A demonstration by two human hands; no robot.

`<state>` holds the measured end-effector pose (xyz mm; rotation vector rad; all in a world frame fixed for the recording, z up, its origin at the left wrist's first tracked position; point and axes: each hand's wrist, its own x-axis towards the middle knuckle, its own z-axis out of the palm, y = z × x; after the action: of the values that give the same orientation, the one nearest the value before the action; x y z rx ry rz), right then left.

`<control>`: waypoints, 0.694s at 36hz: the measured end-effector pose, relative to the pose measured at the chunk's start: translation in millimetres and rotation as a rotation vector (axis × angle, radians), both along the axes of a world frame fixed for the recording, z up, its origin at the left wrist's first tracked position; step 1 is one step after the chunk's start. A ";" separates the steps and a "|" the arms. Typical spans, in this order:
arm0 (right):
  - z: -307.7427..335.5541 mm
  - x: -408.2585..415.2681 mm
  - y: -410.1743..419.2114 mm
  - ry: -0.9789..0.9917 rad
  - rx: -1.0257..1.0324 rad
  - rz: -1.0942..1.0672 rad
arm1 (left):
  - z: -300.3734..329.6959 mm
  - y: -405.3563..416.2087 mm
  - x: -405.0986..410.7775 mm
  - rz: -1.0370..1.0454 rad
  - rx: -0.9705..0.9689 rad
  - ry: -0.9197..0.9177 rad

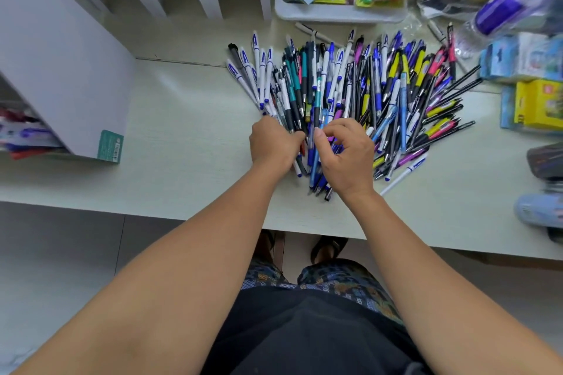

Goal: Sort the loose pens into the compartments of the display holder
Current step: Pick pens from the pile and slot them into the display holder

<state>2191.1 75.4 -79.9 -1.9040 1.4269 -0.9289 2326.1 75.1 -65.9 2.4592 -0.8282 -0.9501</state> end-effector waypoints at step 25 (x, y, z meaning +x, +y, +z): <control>1.1 -8.0 9.4 0.066 0.099 0.041 | -3.5 14.9 1.6 0.010 0.129 0.130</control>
<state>2183.1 84.7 -78.8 -1.8988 1.4385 -0.7689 2327.7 90.0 -69.4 2.4742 -0.7310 -1.1796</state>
